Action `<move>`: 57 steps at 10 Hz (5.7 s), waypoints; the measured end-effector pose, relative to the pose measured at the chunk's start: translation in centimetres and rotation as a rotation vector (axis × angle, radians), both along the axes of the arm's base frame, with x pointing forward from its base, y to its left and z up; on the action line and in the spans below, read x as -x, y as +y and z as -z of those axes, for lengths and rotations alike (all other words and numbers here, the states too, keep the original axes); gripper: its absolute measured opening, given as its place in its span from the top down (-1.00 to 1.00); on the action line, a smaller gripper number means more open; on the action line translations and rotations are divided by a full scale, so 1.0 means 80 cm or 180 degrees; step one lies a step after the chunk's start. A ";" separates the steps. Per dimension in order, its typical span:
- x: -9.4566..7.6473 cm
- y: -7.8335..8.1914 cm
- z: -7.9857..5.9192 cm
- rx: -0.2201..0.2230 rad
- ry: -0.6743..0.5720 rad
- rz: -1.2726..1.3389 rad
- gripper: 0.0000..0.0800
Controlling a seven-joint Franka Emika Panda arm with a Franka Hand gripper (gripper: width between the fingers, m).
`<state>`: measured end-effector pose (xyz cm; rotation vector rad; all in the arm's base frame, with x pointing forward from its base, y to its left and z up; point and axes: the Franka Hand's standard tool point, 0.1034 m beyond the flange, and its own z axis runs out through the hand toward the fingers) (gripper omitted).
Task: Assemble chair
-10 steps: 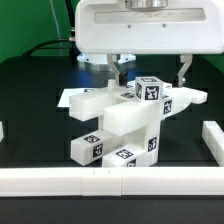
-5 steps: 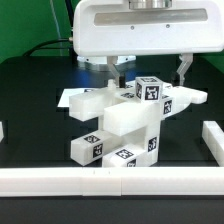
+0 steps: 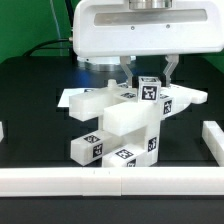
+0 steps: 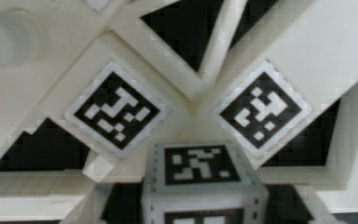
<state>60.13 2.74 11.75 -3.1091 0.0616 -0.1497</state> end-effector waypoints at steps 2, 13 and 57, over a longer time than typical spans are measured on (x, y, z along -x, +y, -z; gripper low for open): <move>0.000 -0.003 0.000 -0.0015 0.0003 0.0134 0.29; -0.002 -0.001 0.001 -0.0317 0.0060 0.2630 0.28; 0.165 -0.004 0.024 -0.0039 -0.0104 -0.0125 -0.62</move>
Offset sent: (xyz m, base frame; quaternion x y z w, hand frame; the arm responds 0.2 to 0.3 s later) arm 0.0002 -0.0028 0.0019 0.0107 -0.0064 0.2319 0.9727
